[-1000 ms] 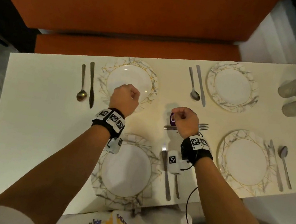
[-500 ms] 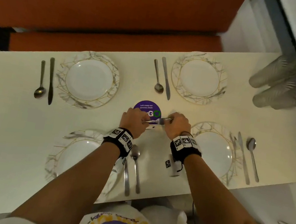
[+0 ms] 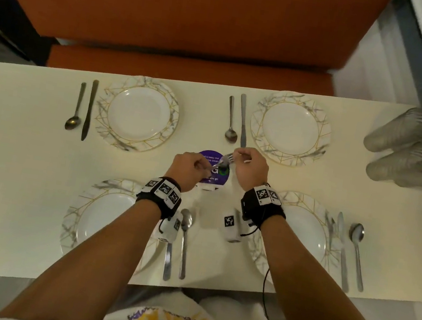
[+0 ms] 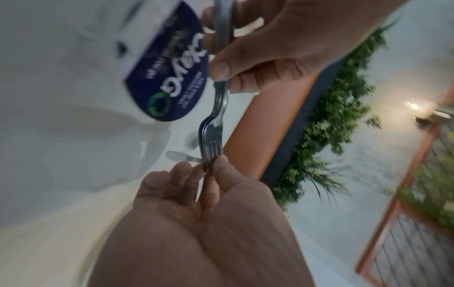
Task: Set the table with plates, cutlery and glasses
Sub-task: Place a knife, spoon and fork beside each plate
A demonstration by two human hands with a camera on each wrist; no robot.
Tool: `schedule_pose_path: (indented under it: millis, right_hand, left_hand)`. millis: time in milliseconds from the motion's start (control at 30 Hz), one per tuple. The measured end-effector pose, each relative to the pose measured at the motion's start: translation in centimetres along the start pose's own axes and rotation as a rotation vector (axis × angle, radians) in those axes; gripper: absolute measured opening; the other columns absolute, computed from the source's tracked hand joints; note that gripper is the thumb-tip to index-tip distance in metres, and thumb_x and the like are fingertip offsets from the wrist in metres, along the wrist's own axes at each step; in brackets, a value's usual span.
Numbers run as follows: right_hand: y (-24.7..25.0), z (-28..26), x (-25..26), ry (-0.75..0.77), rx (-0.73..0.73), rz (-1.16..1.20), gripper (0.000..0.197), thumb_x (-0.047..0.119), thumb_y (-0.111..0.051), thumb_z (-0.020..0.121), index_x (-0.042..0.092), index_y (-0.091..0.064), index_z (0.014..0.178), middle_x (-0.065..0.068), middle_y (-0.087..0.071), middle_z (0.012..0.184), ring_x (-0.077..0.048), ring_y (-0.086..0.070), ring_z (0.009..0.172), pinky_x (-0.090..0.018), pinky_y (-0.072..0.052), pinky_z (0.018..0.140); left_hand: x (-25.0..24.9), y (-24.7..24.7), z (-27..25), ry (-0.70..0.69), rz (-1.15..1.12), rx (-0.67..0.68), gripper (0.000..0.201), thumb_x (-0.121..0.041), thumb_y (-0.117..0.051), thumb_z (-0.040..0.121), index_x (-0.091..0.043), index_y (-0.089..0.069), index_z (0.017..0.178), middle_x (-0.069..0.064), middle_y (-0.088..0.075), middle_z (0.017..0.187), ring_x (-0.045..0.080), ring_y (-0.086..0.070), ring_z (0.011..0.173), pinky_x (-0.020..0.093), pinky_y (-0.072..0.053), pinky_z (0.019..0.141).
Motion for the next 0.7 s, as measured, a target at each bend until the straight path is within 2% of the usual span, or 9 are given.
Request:
schedule_pose_path:
  millis: [67, 100, 167, 233, 267, 333, 433, 600, 700]
  right_hand:
    - [-0.8, -0.2, 0.5, -0.100, 0.039, 0.091, 0.026, 0.035, -0.067, 0.092, 0.018, -0.065, 0.111, 0.010, -0.066, 0.090, -0.004, -0.060, 0.079, -0.024, -0.048, 0.079]
    - [-1.7, -0.4, 0.7, -0.147, 0.098, 0.117, 0.033, 0.044, -0.066, 0.091, 0.020, -0.063, 0.113, 0.010, -0.067, 0.092, -0.005, -0.062, 0.080, -0.026, -0.050, 0.080]
    - [-4.0, -1.4, 1.3, -0.193, 0.236, 0.171, 0.042, 0.050, -0.061, 0.089, 0.017, -0.067, 0.114, 0.001, -0.074, 0.098, -0.014, -0.069, 0.080, -0.037, -0.057, 0.083]
    - [-5.6, -2.7, 2.2, -0.177, 0.298, 0.221, 0.033, 0.039, -0.060, 0.092, 0.013, -0.072, 0.108, -0.004, -0.076, 0.095, -0.022, -0.072, 0.083, -0.041, -0.060, 0.080]
    - [-6.0, -3.4, 2.4, -0.176, 0.291, 0.252, 0.027, 0.031, -0.061, 0.094, 0.011, -0.072, 0.108, -0.006, -0.076, 0.095, -0.023, -0.072, 0.082, -0.038, -0.060, 0.075]
    - [-6.7, -4.8, 2.7, -0.203, 0.277, 0.369, 0.021, 0.015, -0.062, 0.096, 0.006, -0.070, 0.113, -0.008, -0.076, 0.095, -0.018, -0.071, 0.075, -0.027, -0.057, 0.063]
    - [-8.6, -7.0, 3.3, -0.246, 0.296, 0.499, 0.021, 0.005, -0.062, 0.095, 0.002, -0.068, 0.115, -0.014, -0.076, 0.094, -0.015, -0.069, 0.067, -0.026, -0.054, 0.057]
    - [-11.8, -11.2, 4.5, -0.217, 0.297, 0.499, 0.015, 0.006, -0.065, 0.093, 0.011, -0.071, 0.106, -0.011, -0.077, 0.091, -0.023, -0.068, 0.078, -0.040, -0.052, 0.074]
    - [-13.6, -14.2, 5.1, -0.223, 0.268, 0.548, 0.015, 0.002, -0.066, 0.092, 0.006, -0.072, 0.106, -0.009, -0.076, 0.084, -0.027, -0.065, 0.075, -0.037, -0.051, 0.068]
  left_hand:
    - [0.1, 1.0, -0.4, 0.035, -0.122, -0.027, 0.015, -0.018, -0.084, 0.084, -0.015, -0.080, 0.098, -0.002, -0.074, 0.087, 0.009, -0.065, 0.078, 0.006, -0.047, 0.065]
    - [0.4, 1.4, -0.6, 0.060, -0.191, -0.040, 0.015, -0.019, -0.084, 0.083, -0.016, -0.081, 0.098, -0.002, -0.076, 0.087, 0.009, -0.068, 0.079, 0.008, -0.049, 0.067]
    - [1.0, 1.9, -1.3, 0.096, -0.339, -0.045, 0.016, -0.020, -0.088, 0.080, -0.018, -0.081, 0.094, 0.000, -0.079, 0.086, 0.016, -0.075, 0.083, 0.024, -0.059, 0.080]
    - [1.7, 2.1, -2.2, 0.128, -0.488, -0.026, 0.021, -0.018, -0.091, 0.076, -0.014, -0.081, 0.094, 0.005, -0.081, 0.089, 0.025, -0.078, 0.087, 0.041, -0.063, 0.086]
    - [2.0, 2.2, -2.7, 0.145, -0.557, -0.018, 0.024, -0.016, -0.092, 0.075, -0.010, -0.080, 0.095, 0.010, -0.080, 0.091, 0.029, -0.079, 0.087, 0.043, -0.064, 0.084]
    - [2.8, 2.6, -4.0, 0.170, -0.659, -0.013, 0.027, -0.008, -0.090, 0.076, -0.001, -0.077, 0.099, 0.018, -0.079, 0.093, 0.031, -0.079, 0.086, 0.038, -0.064, 0.077]
    - [4.2, 3.6, -6.0, 0.182, -0.740, 0.003, 0.029, -0.003, -0.088, 0.078, 0.007, -0.073, 0.101, 0.020, -0.079, 0.090, 0.029, -0.078, 0.081, 0.031, -0.062, 0.070]
    - [8.2, 5.5, -9.0, 0.206, -0.769, 0.020, 0.028, -0.003, -0.088, 0.078, 0.005, -0.073, 0.100, 0.012, -0.079, 0.083, 0.024, -0.079, 0.076, 0.029, -0.062, 0.067]
    - [10.6, 6.9, -10.8, 0.194, -0.742, 0.027, 0.026, -0.007, -0.087, 0.080, 0.004, -0.073, 0.099, 0.015, -0.080, 0.089, 0.024, -0.079, 0.081, 0.032, -0.063, 0.070]
Point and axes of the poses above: each hand's wrist, its own z-axis towards the middle knuckle, its own y-axis out of the back of the hand, x = y × z, the point moved 9 cm from there along z, towards the middle knuckle
